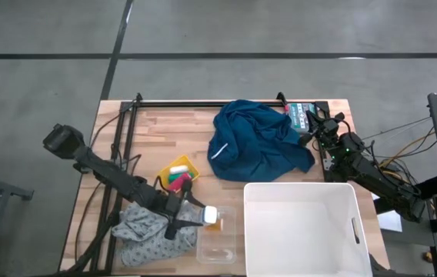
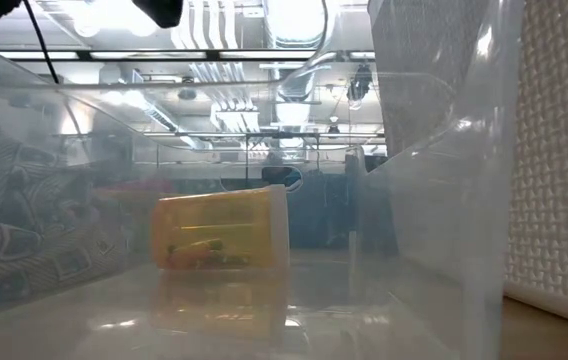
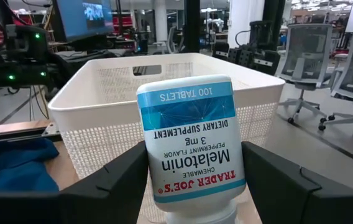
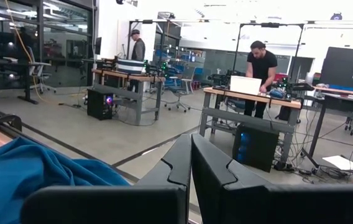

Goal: Pick & Place Medicine items
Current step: Put the white blue pill bottle into the transparent bin

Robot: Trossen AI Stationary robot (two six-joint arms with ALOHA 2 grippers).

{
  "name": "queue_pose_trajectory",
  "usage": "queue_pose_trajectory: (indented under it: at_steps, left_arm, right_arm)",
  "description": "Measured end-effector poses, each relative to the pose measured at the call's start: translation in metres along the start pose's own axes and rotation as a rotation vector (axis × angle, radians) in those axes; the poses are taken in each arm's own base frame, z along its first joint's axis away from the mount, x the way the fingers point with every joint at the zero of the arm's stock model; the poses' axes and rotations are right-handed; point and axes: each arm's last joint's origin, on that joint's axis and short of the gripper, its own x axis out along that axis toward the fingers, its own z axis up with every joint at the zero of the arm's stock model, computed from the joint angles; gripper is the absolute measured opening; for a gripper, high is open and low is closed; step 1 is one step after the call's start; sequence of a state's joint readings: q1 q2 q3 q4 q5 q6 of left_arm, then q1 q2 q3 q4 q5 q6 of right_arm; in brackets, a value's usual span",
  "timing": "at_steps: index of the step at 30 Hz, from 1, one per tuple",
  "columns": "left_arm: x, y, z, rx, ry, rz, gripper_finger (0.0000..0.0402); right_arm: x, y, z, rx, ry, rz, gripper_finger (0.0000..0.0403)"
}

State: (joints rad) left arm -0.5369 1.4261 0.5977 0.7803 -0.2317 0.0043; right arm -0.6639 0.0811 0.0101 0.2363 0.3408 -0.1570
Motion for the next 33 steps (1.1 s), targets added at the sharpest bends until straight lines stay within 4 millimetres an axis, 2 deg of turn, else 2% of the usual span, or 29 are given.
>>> queue_pose_trajectory:
  at_steps: [21, 26, 33]
  left_arm:
    - [0.041, -0.011, -0.030, -0.073, 0.091, -0.043, 0.0246]
    - [0.043, -0.013, -0.030, -0.126, 0.109, -0.050, 0.0246]
    - [0.041, -0.014, -0.039, -0.131, 0.208, -0.058, 0.0246]
  right_arm:
    - [0.000, 0.000, 0.000, 0.000, 0.000, 0.000, 0.0008]
    - [0.000, 0.000, 0.000, 0.000, 0.000, 0.000, 0.0008]
    - [0.000, 0.000, 0.000, 0.000, 0.000, 0.000, 0.0008]
